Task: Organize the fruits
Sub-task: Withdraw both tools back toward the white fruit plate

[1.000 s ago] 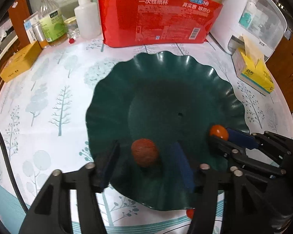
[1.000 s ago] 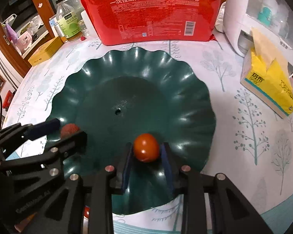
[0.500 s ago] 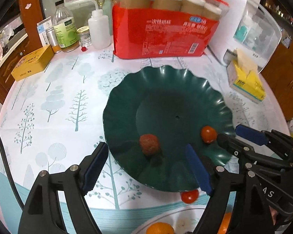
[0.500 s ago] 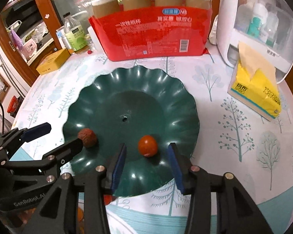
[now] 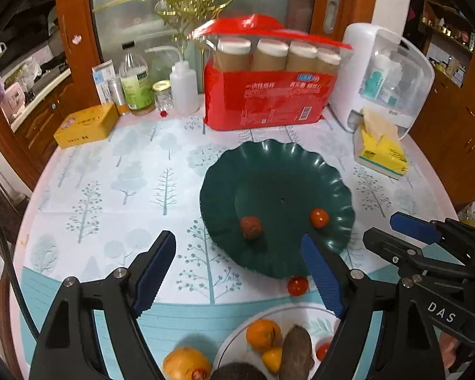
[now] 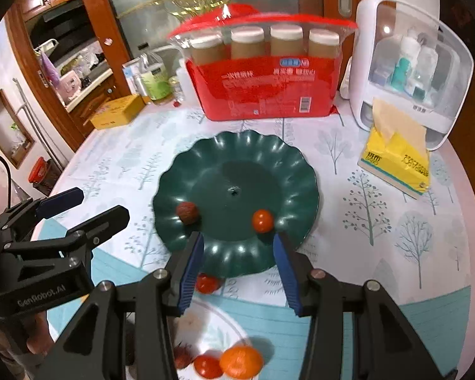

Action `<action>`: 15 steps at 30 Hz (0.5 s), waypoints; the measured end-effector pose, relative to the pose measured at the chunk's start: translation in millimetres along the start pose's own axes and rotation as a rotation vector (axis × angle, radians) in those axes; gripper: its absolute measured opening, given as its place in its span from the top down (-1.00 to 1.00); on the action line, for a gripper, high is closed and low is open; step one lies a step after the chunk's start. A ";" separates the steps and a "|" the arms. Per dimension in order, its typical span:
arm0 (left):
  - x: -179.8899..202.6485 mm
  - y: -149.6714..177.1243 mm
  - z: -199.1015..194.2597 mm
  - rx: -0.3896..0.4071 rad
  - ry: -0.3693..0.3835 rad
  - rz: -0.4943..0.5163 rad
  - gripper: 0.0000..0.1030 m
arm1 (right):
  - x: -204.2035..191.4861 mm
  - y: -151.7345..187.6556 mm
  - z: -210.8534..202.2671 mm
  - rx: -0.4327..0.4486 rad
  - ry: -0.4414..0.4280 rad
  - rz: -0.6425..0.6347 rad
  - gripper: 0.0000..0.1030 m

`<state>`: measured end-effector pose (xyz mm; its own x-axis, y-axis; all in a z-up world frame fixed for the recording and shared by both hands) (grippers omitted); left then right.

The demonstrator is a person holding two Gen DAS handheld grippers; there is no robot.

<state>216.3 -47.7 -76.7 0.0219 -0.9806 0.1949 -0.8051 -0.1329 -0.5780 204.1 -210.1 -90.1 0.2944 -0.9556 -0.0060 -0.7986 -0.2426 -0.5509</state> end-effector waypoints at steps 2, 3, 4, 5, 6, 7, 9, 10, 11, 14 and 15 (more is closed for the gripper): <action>-0.2 2.0 -15.1 0.015 0.001 0.002 -0.59 | -3.7 1.4 -13.0 0.008 0.002 -0.001 0.10; -1.0 3.5 -25.9 0.022 0.003 0.002 -0.60 | -5.3 2.3 -18.6 0.013 0.002 -0.002 0.10; -2.0 5.0 -34.6 0.028 0.006 -0.001 -0.62 | -7.4 3.6 -25.8 0.020 0.001 -0.005 0.10; -3.7 5.9 -42.7 0.034 0.008 -0.007 -0.63 | -9.5 5.3 -32.8 0.026 0.002 -0.007 0.09; -4.4 6.8 -48.4 0.038 0.008 -0.011 -0.70 | -11.1 7.1 -38.7 0.031 0.003 -0.008 0.09; -6.2 8.4 -57.0 0.044 0.010 -0.018 -0.75 | -13.0 8.7 -45.3 0.039 0.001 -0.010 0.09; -9.5 11.7 -72.1 0.059 0.013 -0.029 -0.75 | -15.9 12.6 -57.3 0.051 -0.001 -0.012 0.09; -11.1 13.3 -78.0 0.063 0.012 -0.030 -0.75 | -17.7 14.2 -61.8 0.055 0.000 -0.013 0.09; -13.1 15.3 -83.5 0.067 0.009 -0.033 -0.75 | -19.0 16.0 -66.3 0.060 0.002 -0.015 0.09; -19.1 23.9 -100.7 0.079 -0.003 -0.042 -0.76 | -23.0 22.7 -79.8 0.073 -0.002 -0.012 0.05; -20.2 25.4 -103.3 0.082 -0.005 -0.044 -0.76 | -24.4 25.2 -83.7 0.076 -0.005 -0.009 0.01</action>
Point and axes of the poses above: each gripper's, at about its wrist camera, not at the fingertips, and z roughly the way its jaws point, x to its right, y to its underside, the point moved 2 cm from there along z, roughly the way its jaws point, and after that the axes turned 14 degrees about -z, right-handed, at the moved point
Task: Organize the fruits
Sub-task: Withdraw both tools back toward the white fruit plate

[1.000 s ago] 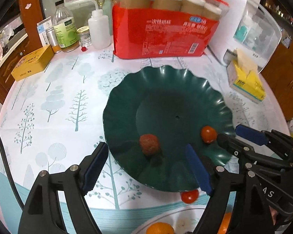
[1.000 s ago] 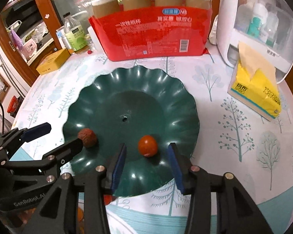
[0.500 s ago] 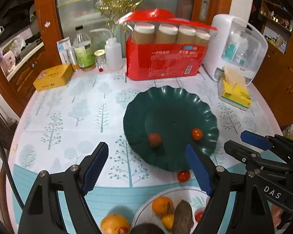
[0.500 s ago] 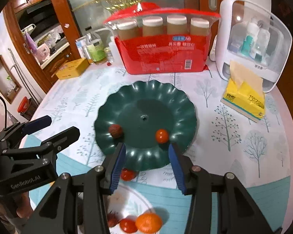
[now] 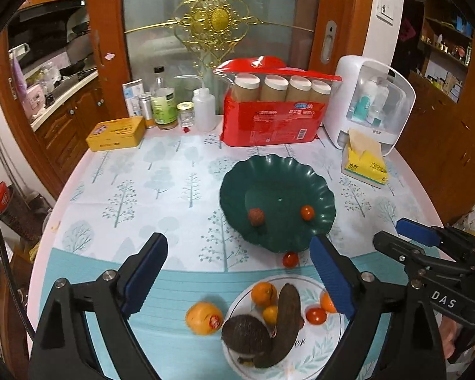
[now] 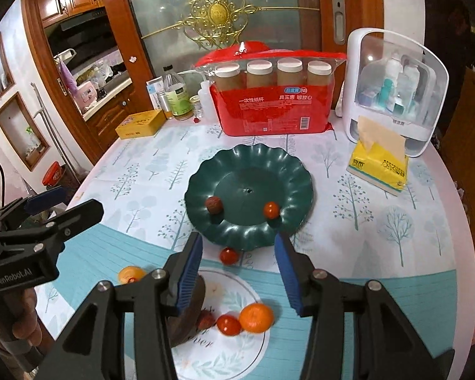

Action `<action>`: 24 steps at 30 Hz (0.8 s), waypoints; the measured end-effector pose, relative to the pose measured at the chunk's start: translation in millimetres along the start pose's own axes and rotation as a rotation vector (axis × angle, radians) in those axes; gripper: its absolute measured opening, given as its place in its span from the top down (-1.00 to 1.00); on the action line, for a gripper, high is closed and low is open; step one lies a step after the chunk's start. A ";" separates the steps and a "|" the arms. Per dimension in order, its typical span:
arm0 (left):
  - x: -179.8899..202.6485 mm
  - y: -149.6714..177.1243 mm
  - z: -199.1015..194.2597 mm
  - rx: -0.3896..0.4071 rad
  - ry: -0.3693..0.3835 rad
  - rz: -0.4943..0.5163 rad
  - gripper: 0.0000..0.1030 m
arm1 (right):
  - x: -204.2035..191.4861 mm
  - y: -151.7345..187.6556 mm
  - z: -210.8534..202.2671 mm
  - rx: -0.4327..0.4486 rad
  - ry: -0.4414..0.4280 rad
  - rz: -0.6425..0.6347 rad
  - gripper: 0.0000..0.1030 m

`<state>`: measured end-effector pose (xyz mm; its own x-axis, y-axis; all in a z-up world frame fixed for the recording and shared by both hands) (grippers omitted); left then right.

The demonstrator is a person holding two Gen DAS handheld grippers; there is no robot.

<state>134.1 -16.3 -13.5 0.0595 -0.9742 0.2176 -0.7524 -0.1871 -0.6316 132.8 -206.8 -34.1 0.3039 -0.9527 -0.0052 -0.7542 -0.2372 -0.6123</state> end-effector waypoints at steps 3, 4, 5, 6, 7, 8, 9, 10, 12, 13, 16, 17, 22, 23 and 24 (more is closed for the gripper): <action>-6.9 9.7 -13.4 0.005 -0.009 -0.005 -0.76 | -6.0 7.6 -10.5 0.011 -0.001 -0.004 -0.03; -8.4 12.5 -16.2 0.005 -0.008 -0.007 -0.76 | -8.4 10.3 -13.1 0.013 0.002 -0.008 -0.04; -9.9 16.0 -19.1 0.005 -0.008 -0.008 -0.76 | -10.4 12.0 -14.9 0.014 0.003 -0.010 -0.05; -12.1 20.3 -22.1 0.006 -0.012 -0.006 -0.76 | -12.6 15.1 -17.7 0.015 0.004 -0.012 -0.06; -13.5 23.9 -23.9 0.005 -0.014 -0.005 -0.76 | -14.5 18.0 -19.8 0.015 0.003 -0.013 -0.07; -14.9 28.2 -25.0 0.001 -0.017 -0.003 -0.76 | -16.0 21.1 -21.3 0.015 0.001 -0.014 -0.09; -16.6 32.8 -25.8 -0.003 -0.023 -0.001 -0.76 | -17.3 24.3 -22.2 0.013 0.001 -0.014 -0.09; -18.8 36.4 -25.9 -0.005 -0.029 -0.002 -0.76 | -18.7 28.1 -22.8 0.011 0.003 -0.015 -0.10; -25.2 45.1 -25.0 -0.011 -0.046 -0.011 -0.76 | -20.6 35.7 -22.7 0.004 0.005 -0.015 -0.11; -29.4 49.8 -23.4 -0.022 -0.048 -0.016 -0.76 | -20.8 40.6 -21.4 -0.004 0.006 -0.012 -0.12; -41.3 62.8 -16.2 -0.051 -0.052 -0.035 -0.76 | -18.1 55.9 -14.0 -0.032 0.003 0.008 -0.12; -45.0 65.9 -12.8 -0.060 -0.052 -0.040 -0.76 | -16.4 61.9 -10.1 -0.045 0.003 0.019 -0.12; -68.1 89.4 14.3 -0.108 -0.070 -0.065 -0.76 | -5.5 91.0 13.1 -0.113 -0.022 0.086 -0.12; -73.2 94.3 21.2 -0.117 -0.072 -0.072 -0.76 | -3.6 96.8 18.4 -0.128 -0.023 0.099 -0.12; -75.5 96.5 25.5 -0.122 -0.071 -0.074 -0.76 | -2.4 102.4 23.5 -0.141 -0.026 0.109 -0.12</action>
Point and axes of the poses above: each gripper's, at about its wrist camera, not at the fingertips, and z roughly the way its jaws point, x to its right, y to its underside, the point moved 2 cm from there along z, roughly the way its jaws point, and after that the axes turned 14 degrees about -z, right-handed, at the moved point
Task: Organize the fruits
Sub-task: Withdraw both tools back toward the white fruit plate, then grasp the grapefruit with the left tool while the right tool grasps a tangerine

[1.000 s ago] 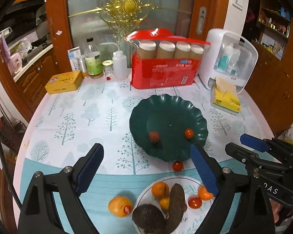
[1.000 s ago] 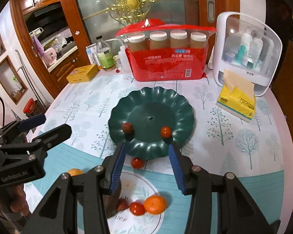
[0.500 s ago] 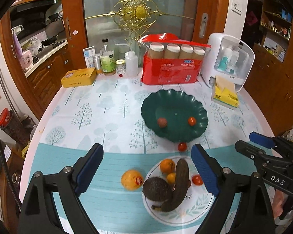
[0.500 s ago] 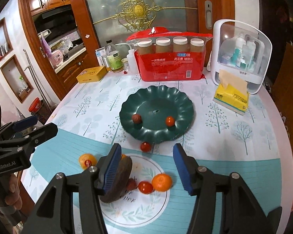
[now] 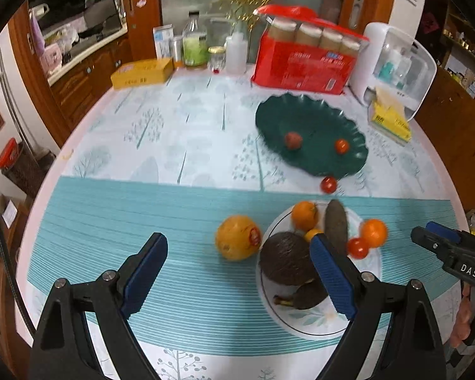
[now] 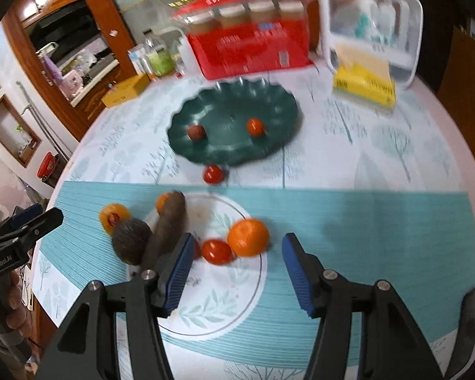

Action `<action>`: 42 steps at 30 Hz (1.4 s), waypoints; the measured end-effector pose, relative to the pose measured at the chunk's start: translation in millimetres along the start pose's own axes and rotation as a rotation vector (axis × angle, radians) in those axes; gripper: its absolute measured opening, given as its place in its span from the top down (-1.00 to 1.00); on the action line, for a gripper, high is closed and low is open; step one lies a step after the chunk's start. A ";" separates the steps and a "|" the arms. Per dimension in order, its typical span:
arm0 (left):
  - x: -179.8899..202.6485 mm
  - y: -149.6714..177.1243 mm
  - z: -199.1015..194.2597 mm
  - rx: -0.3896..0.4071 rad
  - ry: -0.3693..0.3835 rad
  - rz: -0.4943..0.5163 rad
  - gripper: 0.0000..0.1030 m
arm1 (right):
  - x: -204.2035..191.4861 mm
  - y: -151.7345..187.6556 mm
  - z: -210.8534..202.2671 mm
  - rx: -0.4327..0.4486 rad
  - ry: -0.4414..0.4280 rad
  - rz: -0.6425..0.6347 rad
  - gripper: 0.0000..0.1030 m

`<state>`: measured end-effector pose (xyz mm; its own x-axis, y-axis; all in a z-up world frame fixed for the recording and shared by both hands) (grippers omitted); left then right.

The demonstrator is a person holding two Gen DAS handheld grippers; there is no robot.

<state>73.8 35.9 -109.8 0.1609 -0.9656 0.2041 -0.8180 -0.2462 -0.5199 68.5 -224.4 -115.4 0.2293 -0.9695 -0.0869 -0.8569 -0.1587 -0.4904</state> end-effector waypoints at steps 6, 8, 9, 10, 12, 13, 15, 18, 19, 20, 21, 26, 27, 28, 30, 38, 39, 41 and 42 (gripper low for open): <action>-21.4 4.5 39.7 -0.048 -0.007 -0.062 -0.76 | 11.4 20.4 31.6 -0.068 -0.028 0.064 -0.12; -28.3 3.1 47.6 -0.055 -0.007 -0.086 -0.75 | 15.1 24.7 40.5 -0.085 -0.044 0.094 -0.12; -32.9 1.6 52.4 -0.057 -0.010 -0.103 -0.73 | 16.6 25.8 44.2 -0.090 -0.049 0.105 -0.12; -35.9 0.8 55.4 -0.059 -0.012 -0.111 -0.72 | 17.6 26.2 47.6 -0.094 -0.055 0.118 -0.12; -41.7 -2.0 62.0 -0.068 -0.013 -0.130 -0.71 | 18.1 25.2 52.2 -0.091 -0.063 0.133 -0.12; -42.9 -2.8 64.2 -0.072 -0.009 -0.134 -0.71 | 17.9 23.7 54.4 -0.089 -0.064 0.137 -0.12; -42.8 -4.1 68.8 -0.083 0.001 -0.139 -0.71 | 16.6 19.6 58.6 -0.086 -0.068 0.137 -0.12; -39.4 -5.6 77.0 -0.107 0.024 -0.146 -0.71 | 14.8 14.1 66.1 -0.092 -0.060 0.131 -0.12; -37.1 -5.4 79.6 -0.118 0.034 -0.149 -0.71 | 14.8 12.6 68.4 -0.093 -0.057 0.129 -0.12; -35.1 -5.4 83.0 -0.128 0.040 -0.151 -0.71 | 14.7 10.7 71.2 -0.096 -0.055 0.129 -0.12; -33.5 -5.3 85.8 -0.136 0.042 -0.152 -0.71 | 14.3 9.5 74.2 -0.099 -0.053 0.130 -0.12; -26.6 -6.1 105.4 -0.185 0.047 -0.173 -0.70 | 13.3 7.5 84.3 -0.114 -0.041 0.128 -0.12; -26.9 -6.7 108.4 -0.194 0.050 -0.181 -0.68 | 13.4 7.6 86.3 -0.118 -0.040 0.131 -0.12; -26.2 -6.7 111.8 -0.204 0.053 -0.188 -0.62 | 13.5 7.9 87.5 -0.117 -0.040 0.133 -0.12; -26.0 -5.8 119.0 -0.232 0.058 -0.206 -0.53 | 13.7 8.4 90.0 -0.121 -0.039 0.136 -0.12; -22.0 -1.4 130.8 -0.277 0.082 -0.242 -0.03 | 12.7 5.8 98.0 -0.123 -0.019 0.125 -0.12; -21.0 -1.0 130.8 -0.273 0.078 -0.239 -0.02 | 12.2 5.6 98.3 -0.121 -0.015 0.119 -0.12; -21.2 -0.7 130.8 -0.271 0.076 -0.235 -0.01 | 10.8 5.1 99.0 -0.119 -0.011 0.108 -0.04; -20.3 -0.8 131.1 -0.270 0.074 -0.234 0.00 | 9.4 4.6 99.3 -0.117 -0.014 0.098 0.07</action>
Point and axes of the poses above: each gripper's, at about its wrist camera, not at the fingertips, and z roughly the way its jaws point, x to its right, y to its underside, the point moved 2 cm from there along z, roughly the way its jaws point, and after that the axes turned 14 degrees about -z, right-handed, at the moved point
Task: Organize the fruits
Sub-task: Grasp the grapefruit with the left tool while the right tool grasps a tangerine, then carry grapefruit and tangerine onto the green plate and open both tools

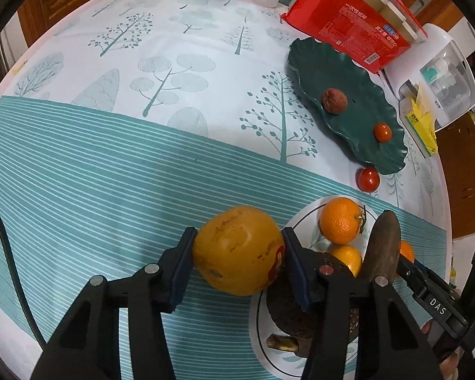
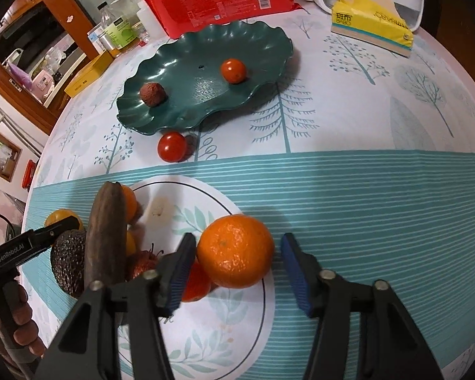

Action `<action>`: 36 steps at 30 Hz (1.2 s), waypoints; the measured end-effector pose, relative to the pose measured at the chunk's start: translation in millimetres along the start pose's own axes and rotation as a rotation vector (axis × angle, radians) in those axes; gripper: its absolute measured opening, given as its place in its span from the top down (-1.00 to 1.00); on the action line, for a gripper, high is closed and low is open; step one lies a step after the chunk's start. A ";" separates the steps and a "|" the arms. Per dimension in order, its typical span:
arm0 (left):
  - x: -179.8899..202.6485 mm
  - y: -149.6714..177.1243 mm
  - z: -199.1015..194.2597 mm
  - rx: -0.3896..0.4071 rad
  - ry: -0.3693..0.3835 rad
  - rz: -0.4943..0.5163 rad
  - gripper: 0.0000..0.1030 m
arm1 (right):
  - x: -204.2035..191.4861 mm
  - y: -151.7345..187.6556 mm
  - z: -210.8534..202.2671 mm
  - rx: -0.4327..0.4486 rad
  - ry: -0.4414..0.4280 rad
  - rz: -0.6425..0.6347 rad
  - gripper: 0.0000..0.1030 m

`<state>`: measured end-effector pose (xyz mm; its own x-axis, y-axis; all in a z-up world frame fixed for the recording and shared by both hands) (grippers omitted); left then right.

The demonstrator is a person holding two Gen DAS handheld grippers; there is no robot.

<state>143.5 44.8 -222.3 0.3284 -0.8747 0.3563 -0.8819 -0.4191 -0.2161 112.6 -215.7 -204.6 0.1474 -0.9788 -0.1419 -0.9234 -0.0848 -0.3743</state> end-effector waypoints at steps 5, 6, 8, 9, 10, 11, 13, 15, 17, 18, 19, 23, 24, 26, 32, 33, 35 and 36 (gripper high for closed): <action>1.5 0.9 -3.0 0.011 -0.017 0.007 0.04 | -5.3 -0.9 -1.5 0.004 0.024 -0.033 0.10; 1.8 1.6 -4.7 0.014 -0.021 0.012 0.04 | -6.3 -0.8 -2.9 0.007 0.024 -0.037 0.11; 3.4 2.4 -10.1 0.027 -0.034 0.024 0.05 | -7.4 -1.5 -6.5 0.015 0.022 -0.043 0.11; 4.0 2.8 -12.7 0.030 -0.037 0.028 0.05 | -8.6 -1.9 -10.2 0.024 0.023 -0.050 0.11; 5.1 3.4 -17.1 0.037 -0.040 0.036 0.05 | -8.8 -2.3 -13.3 0.030 0.024 -0.057 0.11; 7.5 3.2 -22.5 0.046 -0.042 0.046 0.05 | -9.9 -2.9 -16.9 0.036 0.027 -0.065 0.12; 11.8 3.5 -33.9 0.064 -0.046 0.068 0.05 | -12.3 -4.5 -25.9 0.052 0.027 -0.081 0.12; 19.6 3.2 -48.4 0.087 -0.044 0.096 0.05 | -14.2 -7.1 -36.4 0.069 0.027 -0.093 0.12; 29.7 0.8 -63.6 0.111 -0.042 0.130 0.05 | -15.5 -11.4 -47.2 0.086 0.023 -0.102 0.12; 33.8 0.7 -68.6 0.120 -0.042 0.142 0.05 | -16.5 -14.5 -53.9 0.098 0.020 -0.110 0.12; 39.4 -0.4 -77.1 0.134 -0.040 0.161 0.05 | -18.0 -17.5 -59.6 0.107 0.019 -0.118 0.12; 63.4 -7.0 -107.8 0.182 -0.028 0.231 0.05 | -24.8 -33.8 -89.2 0.164 0.022 -0.161 0.12; 72.5 -9.8 -117.5 0.197 -0.023 0.255 0.05 | -26.5 -40.3 -99.7 0.183 0.022 -0.173 0.12; 88.0 -15.1 -131.8 0.215 -0.014 0.292 0.05 | -28.2 -51.3 -116.1 0.207 0.019 -0.189 0.12; 130.1 -40.3 -166.5 0.281 -0.012 0.396 0.05 | -26.0 -99.6 -167.3 0.299 0.022 -0.226 0.11; 137.2 -45.0 -170.2 0.288 -0.012 0.406 0.05 | -25.0 -109.3 -173.5 0.312 0.029 -0.229 0.11; 151.5 -57.9 -175.4 0.308 -0.008 0.429 0.05 | -23.4 -125.7 -179.9 0.328 0.039 -0.234 0.11; 159.5 -63.1 -176.2 0.323 -0.014 0.441 0.05 | -22.4 -134.4 -181.7 0.336 0.045 -0.236 0.11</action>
<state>192.0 -25.4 8.4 -0.0427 -0.9866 0.1577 -0.7892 -0.0635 -0.6109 169.0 -216.2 15.4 0.3187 -0.9476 0.0209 -0.6981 -0.2496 -0.6711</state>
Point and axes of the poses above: each gripper's, at about its wrist camera, not at the fingertips, and z roughly the way its jaws point, x to its right, y to its underside, the point moved 2 cm from there along z, roughly the way its jaws point, and after that the axes turned 14 degrees about -z, right-handed, at the moved point
